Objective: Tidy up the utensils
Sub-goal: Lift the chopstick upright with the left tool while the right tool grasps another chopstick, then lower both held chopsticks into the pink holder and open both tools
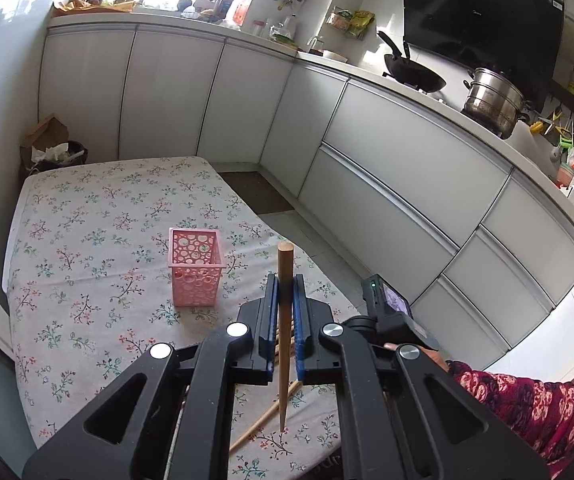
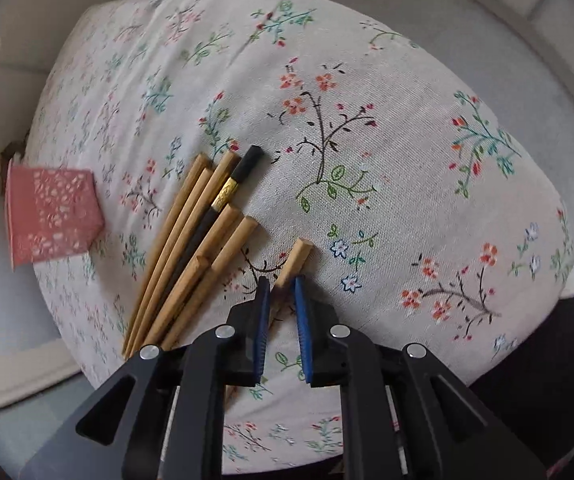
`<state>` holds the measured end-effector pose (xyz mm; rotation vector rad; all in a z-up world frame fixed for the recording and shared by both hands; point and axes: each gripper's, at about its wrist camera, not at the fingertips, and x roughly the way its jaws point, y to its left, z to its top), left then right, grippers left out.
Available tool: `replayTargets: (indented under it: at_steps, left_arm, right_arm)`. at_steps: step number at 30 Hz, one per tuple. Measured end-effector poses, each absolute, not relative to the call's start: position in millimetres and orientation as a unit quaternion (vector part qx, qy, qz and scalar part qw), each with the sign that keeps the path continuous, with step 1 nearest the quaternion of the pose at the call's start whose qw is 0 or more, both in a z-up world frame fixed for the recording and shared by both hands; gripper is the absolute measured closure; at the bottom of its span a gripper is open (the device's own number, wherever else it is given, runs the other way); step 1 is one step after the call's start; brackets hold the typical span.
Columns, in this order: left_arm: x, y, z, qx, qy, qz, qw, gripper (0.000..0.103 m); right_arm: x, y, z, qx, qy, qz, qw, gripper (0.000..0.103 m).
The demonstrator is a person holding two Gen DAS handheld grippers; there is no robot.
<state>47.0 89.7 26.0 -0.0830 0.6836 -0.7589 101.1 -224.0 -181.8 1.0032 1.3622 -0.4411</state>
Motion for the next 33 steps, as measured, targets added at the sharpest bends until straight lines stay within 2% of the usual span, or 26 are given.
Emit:
replayTargets:
  at_steps: [2,4,5,6,7,8,15,23,33]
  left_arm:
    - [45.4,88.4,27.4,-0.037,0.327,-0.364,0.871,0.096]
    - [43.4,87.0,27.3,-0.034,0.328,-0.365,0.871,0.096]
    - [43.3,86.8,27.2,-0.035,0.328,-0.364,0.871,0.096]
    - [43.3,87.3,26.6,-0.036,0.329,-0.363,0.871,0.096]
    - [43.1,88.3,26.2,-0.039,0.328,-0.359,0.873,0.096]
    - [42.8,89.3,25.6,-0.040,0.328,-0.357,0.874,0.096]
    - [38.4,97.1,22.1,-0.053,0.327,-0.343,0.879,0.096]
    - [35.5,101.3,29.3,-0.067,0.316,-0.326,0.889,0.096]
    - [40.3,95.7,37.9,-0.082,0.306,-0.305,0.898,0.096]
  right_arm:
    - [106.4,-219.6,-181.9,0.460,0.588,-0.202,0.634,0.071]
    - [113.7,-212.6,-180.3,0.453,0.588,-0.213,0.635,0.064]
    - [118.9,-207.5,-178.1,0.427,0.599,-0.219,0.641,0.065]
    - [123.6,-201.5,-177.8,0.411,0.601,-0.221,0.649,0.070]
    - [125.6,-197.7,-180.1,0.404,0.597,-0.209,0.661,0.091]
    - [123.3,-197.7,-179.9,0.405,0.582,-0.197,0.677,0.093]
    - [86.0,-212.0,-177.8,0.427,0.482,-0.089,0.760,0.094]
    - [40.1,-224.5,-123.8,0.355,0.374,-0.036,0.856,0.095]
    - [16.0,-190.5,-55.2,0.278,0.286,0.001,0.917,0.095]
